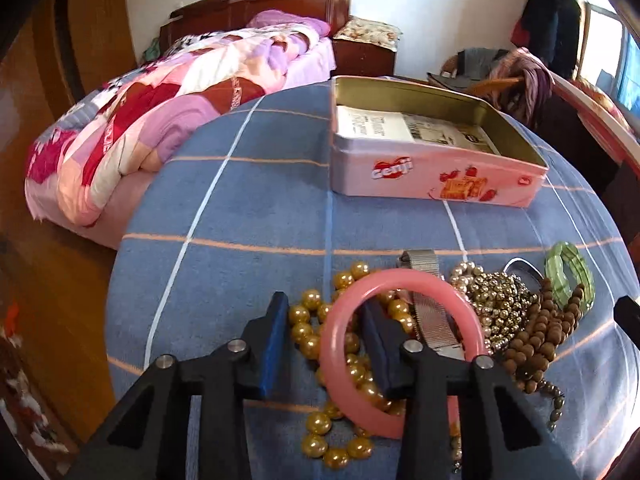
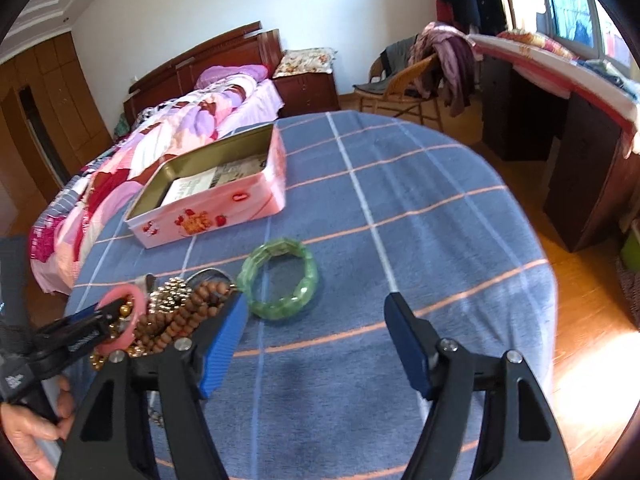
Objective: Organize jewelry
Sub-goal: 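Grasp the pink bangle with the left tool while the right tool grasps the wooden bead bracelet, then carry the pink bangle into the tin with the left tool while the right tool drops the wooden beads in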
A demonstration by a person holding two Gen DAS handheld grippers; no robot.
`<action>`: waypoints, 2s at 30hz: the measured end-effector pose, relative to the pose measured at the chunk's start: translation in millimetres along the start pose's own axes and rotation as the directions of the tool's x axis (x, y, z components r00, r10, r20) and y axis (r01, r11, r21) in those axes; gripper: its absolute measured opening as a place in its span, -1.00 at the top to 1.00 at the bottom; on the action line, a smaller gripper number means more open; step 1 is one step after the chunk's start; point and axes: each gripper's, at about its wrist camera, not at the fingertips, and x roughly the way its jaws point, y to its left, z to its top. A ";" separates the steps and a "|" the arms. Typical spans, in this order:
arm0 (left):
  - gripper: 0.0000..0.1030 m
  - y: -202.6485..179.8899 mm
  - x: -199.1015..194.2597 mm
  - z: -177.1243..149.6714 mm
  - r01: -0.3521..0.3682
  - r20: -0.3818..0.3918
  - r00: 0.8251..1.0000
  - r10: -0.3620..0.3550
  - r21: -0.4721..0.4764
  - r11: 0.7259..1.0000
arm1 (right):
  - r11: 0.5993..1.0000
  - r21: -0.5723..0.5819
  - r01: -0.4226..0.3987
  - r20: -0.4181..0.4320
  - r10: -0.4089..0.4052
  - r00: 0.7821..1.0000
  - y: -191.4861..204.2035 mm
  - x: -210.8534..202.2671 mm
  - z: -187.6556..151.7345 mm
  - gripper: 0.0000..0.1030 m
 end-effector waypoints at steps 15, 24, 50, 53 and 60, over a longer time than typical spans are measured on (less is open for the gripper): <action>0.81 13.1 -43.1 11.8 0.132 0.177 0.976 -0.126 -0.022 0.991 | 0.973 -0.041 -0.227 -0.139 0.219 0.966 57.9 42.6 3.7 -0.48; 0.81 24.1 -47.6 13.5 0.162 0.211 0.967 -0.146 -0.058 0.985 | 0.969 0.003 -0.245 -0.117 0.244 0.963 40.9 35.0 10.4 0.65; 0.81 15.9 -46.5 72.5 0.189 0.298 0.939 -0.173 -0.025 0.982 | 0.968 -0.008 -0.252 0.197 0.249 0.948 34.6 24.9 130.6 0.65; 0.81 15.0 -30.6 85.3 0.199 0.284 0.941 -0.182 -0.031 0.980 | 0.971 -0.017 -0.240 0.190 0.239 0.952 41.4 44.9 133.7 0.65; 0.81 -0.7 8.7 110.5 0.215 0.242 0.948 -0.204 -0.016 0.977 | 0.967 -0.002 -0.254 0.092 0.253 0.963 46.5 102.8 135.0 0.65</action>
